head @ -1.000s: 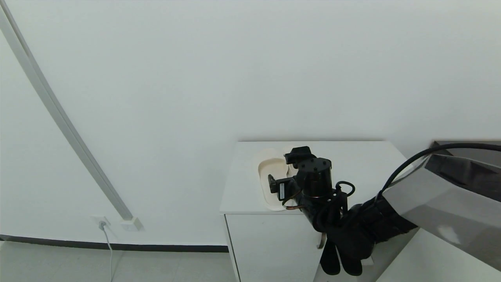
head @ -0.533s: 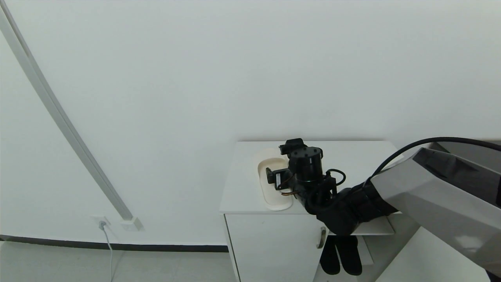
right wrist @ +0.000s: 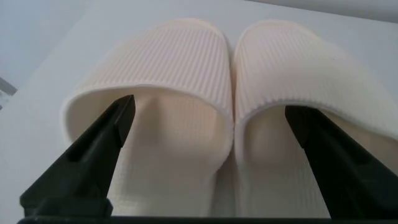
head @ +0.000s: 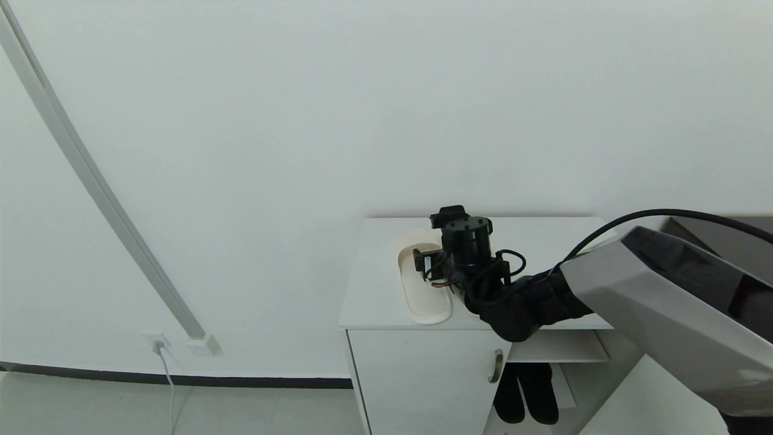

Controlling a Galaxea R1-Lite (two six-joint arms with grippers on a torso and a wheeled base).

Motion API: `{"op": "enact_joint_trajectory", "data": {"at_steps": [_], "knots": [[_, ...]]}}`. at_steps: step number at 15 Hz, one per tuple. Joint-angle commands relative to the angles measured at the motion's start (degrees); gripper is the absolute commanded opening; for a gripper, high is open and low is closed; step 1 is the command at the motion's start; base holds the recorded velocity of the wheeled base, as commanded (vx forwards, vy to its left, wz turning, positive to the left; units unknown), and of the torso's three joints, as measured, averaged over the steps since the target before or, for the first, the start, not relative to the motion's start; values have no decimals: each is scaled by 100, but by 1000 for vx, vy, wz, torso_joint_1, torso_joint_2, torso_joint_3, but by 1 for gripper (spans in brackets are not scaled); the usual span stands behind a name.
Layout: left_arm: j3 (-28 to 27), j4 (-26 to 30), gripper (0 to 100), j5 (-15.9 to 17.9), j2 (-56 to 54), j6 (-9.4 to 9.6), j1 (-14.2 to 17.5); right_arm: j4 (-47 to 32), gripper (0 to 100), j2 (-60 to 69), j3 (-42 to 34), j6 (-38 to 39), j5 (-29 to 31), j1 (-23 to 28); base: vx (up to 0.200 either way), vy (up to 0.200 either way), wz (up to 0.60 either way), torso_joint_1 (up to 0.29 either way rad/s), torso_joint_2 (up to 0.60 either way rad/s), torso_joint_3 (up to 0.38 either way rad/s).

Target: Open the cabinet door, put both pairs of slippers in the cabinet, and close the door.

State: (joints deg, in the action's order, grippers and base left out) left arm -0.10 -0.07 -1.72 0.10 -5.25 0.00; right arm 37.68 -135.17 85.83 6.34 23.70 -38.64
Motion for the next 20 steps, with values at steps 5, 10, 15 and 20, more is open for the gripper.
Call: {"op": "enact_joint_trajectory", "data": {"at_steps": [5, 10, 15, 20], "knots": [[1, -1, 0, 5, -1, -11, 0, 11, 0, -9, 47, -1, 3, -3, 0, 0, 0, 0, 0, 0], [1, -1, 0, 5, -1, -11, 0, 38, 0, 412, -322, -1, -6, -143, 0, 0, 0, 0, 0, 0], [1, -1, 0, 5, -1, -11, 0, 178, 0, 1054, -972, -1, -23, -240, 0, 0, 0, 0, 0, 0], [1, -1, 0, 5, -1, 24, 0, 266, 0, 2030, -2053, -71, -190, -451, 0, 0, 0, 0, 0, 0]]}}
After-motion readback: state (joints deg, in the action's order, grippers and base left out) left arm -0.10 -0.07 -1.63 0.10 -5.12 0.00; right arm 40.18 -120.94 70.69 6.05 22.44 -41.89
